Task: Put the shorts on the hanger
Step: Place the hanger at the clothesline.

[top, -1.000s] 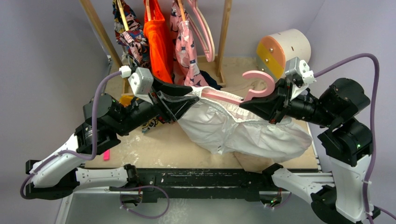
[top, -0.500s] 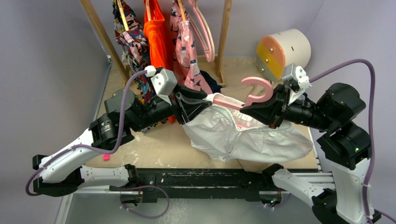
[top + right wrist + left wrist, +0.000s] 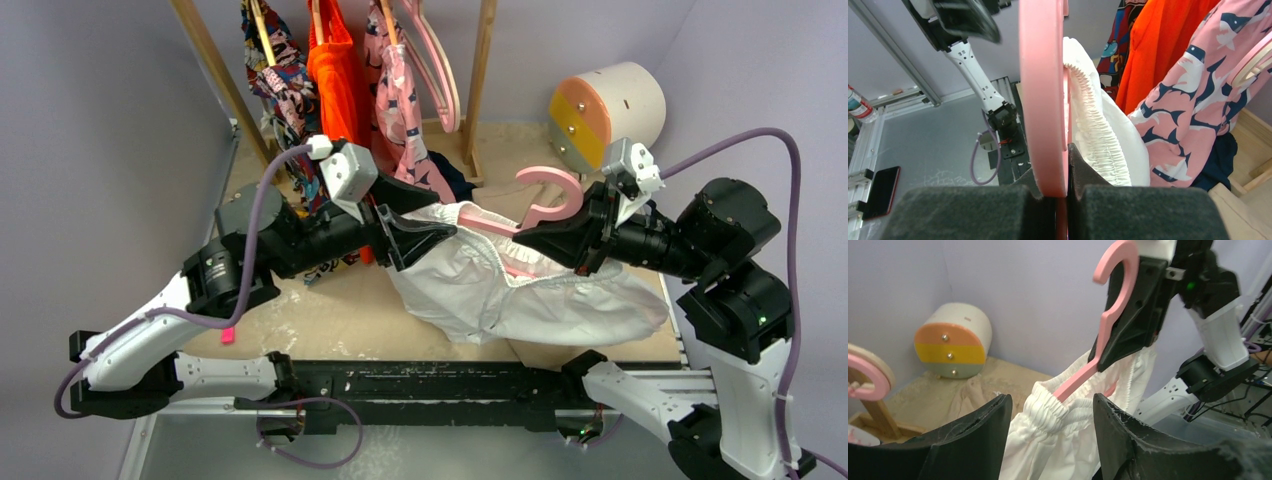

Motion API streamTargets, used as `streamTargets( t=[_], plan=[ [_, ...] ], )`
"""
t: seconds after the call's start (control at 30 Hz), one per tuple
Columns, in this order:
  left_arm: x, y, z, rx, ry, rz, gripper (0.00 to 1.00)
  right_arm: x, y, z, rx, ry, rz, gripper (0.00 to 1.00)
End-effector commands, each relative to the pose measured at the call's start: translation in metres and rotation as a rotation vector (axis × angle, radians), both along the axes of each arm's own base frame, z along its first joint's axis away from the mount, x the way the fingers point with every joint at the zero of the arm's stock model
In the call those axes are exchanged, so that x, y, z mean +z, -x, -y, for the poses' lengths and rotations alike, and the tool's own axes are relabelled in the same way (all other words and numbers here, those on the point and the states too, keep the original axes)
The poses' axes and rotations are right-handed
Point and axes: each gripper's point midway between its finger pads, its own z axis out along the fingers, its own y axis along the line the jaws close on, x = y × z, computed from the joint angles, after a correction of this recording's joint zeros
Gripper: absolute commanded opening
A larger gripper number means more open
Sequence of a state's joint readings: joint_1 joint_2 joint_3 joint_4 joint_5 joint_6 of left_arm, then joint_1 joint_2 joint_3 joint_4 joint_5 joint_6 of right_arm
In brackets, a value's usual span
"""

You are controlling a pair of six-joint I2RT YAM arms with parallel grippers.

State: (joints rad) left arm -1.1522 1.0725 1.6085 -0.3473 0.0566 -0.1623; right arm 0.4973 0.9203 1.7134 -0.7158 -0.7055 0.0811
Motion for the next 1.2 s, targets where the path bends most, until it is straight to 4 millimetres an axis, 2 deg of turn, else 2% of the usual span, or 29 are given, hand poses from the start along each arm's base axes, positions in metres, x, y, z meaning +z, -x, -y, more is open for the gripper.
streamTargets(
  t=[0.0,0.1,0.23,0.53,0.7,0.8,0.93,1.03,1.07,1.1,1.17],
  plan=[
    [0.033,0.037,-0.008,-0.170,0.034,0.139,0.61,0.017,0.013,-0.003,0.071,-0.042,0.102,0.00],
    [0.016,0.052,0.004,-0.293,-0.077,0.184,0.63,0.012,0.019,-0.005,0.107,-0.039,0.100,0.00],
    [-0.009,0.055,0.017,-0.374,-0.227,0.237,0.66,0.004,0.022,-0.005,0.130,-0.022,0.088,0.00],
    [-0.053,0.039,0.051,-0.427,-0.398,0.299,0.69,-0.008,0.029,-0.003,0.146,-0.004,0.093,0.00],
    [-0.067,0.034,0.064,-0.441,-0.432,0.284,0.67,-0.007,0.033,-0.001,0.151,-0.003,0.109,0.00],
    [-0.070,0.033,0.067,-0.447,-0.439,0.280,0.58,-0.008,0.033,-0.001,0.150,-0.002,0.110,0.00],
    [-0.068,0.033,0.068,-0.441,-0.432,0.279,0.27,-0.010,0.033,-0.001,0.147,0.001,0.110,0.00],
    [-0.067,0.031,0.069,-0.428,-0.424,0.270,0.11,-0.009,0.033,-0.001,0.151,0.001,0.110,0.00],
    [-0.067,0.030,0.069,-0.426,-0.423,0.269,0.03,-0.009,0.033,-0.001,0.150,0.000,0.111,0.00],
    [-0.067,0.029,0.069,-0.416,-0.421,0.264,0.00,-0.008,0.032,-0.001,0.149,0.000,0.112,0.00],
    [-0.067,0.026,0.070,-0.400,-0.418,0.259,0.00,-0.007,0.032,-0.001,0.144,-0.002,0.113,0.00]
  ],
)
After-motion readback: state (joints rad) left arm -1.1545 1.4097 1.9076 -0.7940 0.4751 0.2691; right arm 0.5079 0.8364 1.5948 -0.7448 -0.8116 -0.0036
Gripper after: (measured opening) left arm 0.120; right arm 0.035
